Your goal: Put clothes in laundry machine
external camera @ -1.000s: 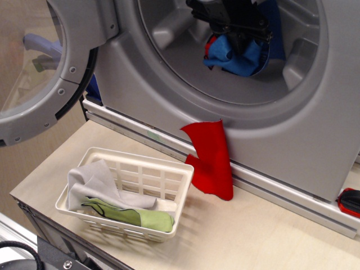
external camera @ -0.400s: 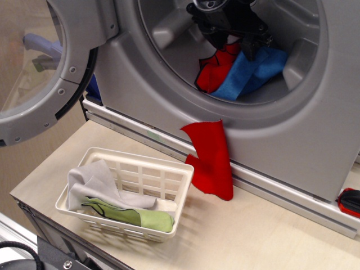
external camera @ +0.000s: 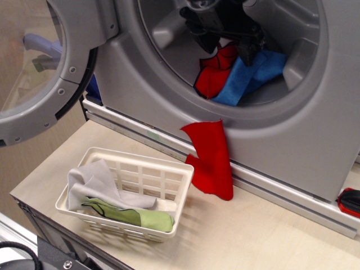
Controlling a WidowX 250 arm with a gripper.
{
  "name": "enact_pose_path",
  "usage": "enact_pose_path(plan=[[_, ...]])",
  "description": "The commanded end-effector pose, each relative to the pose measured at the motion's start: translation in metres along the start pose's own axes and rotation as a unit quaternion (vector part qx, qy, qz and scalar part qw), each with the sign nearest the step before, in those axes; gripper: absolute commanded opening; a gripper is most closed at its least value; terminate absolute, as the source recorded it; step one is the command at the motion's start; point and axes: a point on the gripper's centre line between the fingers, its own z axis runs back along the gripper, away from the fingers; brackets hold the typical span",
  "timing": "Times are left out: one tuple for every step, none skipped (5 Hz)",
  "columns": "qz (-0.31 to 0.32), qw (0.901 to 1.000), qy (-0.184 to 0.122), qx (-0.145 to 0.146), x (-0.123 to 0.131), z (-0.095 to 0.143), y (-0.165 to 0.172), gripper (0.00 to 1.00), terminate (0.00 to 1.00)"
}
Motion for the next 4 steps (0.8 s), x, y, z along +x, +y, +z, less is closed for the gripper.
enact_pose_path(plan=[[-0.029,0.9992,-0.006,-0.025,-0.009,0.06,0.006,1.0,0.0],[-0.036,0.9988,0.028,-0.016,-0.022,0.074,0.004,1.0,0.0],[-0.036,0.9988,0.028,-0.016,-0.022,0.074,0.004,1.0,0.0],[-0.036,0.9988,0.028,-0.016,-0.022,0.074,0.004,1.0,1.0]])
